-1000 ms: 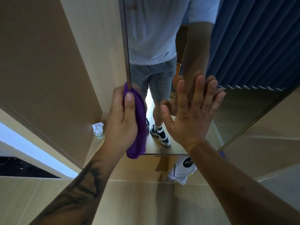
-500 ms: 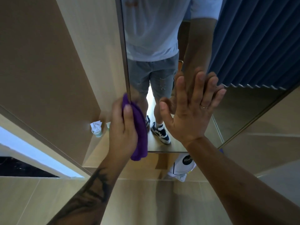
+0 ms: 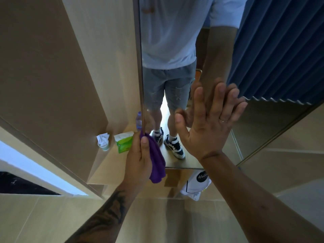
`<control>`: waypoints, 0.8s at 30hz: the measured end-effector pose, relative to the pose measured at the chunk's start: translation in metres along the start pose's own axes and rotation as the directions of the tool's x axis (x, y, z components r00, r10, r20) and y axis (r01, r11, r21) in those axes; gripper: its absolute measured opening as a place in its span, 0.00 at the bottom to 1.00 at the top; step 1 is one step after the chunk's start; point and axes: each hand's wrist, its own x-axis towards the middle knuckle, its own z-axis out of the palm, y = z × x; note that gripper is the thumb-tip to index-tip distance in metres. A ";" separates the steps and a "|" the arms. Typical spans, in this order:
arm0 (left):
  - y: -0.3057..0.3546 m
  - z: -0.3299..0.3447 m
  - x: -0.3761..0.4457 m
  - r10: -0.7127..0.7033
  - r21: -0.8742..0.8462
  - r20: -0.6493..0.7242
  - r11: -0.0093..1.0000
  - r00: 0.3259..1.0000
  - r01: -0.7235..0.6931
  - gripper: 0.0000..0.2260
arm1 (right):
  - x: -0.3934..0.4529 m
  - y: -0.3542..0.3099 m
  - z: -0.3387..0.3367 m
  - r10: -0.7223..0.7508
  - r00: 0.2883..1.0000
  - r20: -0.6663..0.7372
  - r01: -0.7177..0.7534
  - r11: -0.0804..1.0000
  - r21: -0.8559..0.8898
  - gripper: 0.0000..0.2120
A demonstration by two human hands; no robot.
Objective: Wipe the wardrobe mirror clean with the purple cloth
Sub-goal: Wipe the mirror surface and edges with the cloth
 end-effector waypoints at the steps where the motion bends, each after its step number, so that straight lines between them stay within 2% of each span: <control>1: 0.006 -0.001 0.000 0.011 0.002 -0.008 1.000 1.000 -0.011 0.12 | 0.000 0.001 -0.001 0.000 1.000 -0.001 0.000 1.000 -0.001 0.44; 3: 0.037 -0.005 0.006 0.087 -0.004 -0.058 0.996 0.995 -0.087 0.11 | 0.000 0.000 -0.002 0.004 1.000 -0.002 -0.004 1.000 0.004 0.44; 6: 0.091 -0.013 0.026 0.292 -0.051 -0.144 0.952 0.945 -0.302 0.11 | -0.002 0.000 -0.001 -0.009 1.000 -0.004 0.009 1.000 -0.003 0.44; 8: 0.102 -0.012 0.032 0.340 -0.072 -0.169 0.932 0.925 -0.356 0.10 | -0.001 0.000 -0.001 -0.015 1.000 -0.007 0.015 1.000 -0.002 0.44; 11: 0.080 0.000 0.021 0.192 -0.107 -0.157 0.972 0.969 -0.210 0.14 | -0.002 0.002 0.002 -0.014 0.999 -0.039 0.015 0.999 0.032 0.45; 14: 0.024 0.008 0.006 0.052 -0.105 -0.090 0.993 0.995 -0.061 0.15 | -0.001 0.003 0.003 0.000 0.999 -0.053 0.003 0.999 0.055 0.44; 19: -0.036 0.008 -0.002 -0.070 0.035 -0.002 0.997 0.998 0.070 0.13 | 0.002 -0.004 -0.007 0.057 0.997 -0.059 -0.051 0.994 0.099 0.32; 21: -0.035 0.009 -0.003 -0.062 0.053 -0.018 0.997 0.998 0.063 0.15 | -0.015 -0.007 -0.005 0.061 0.998 -0.002 -0.060 0.993 0.105 0.35; 24: -0.012 0.008 -0.002 -0.002 0.042 -0.057 0.999 0.998 0.004 0.13 | -0.084 -0.007 0.004 -0.018 0.979 0.205 0.000 0.996 0.091 0.42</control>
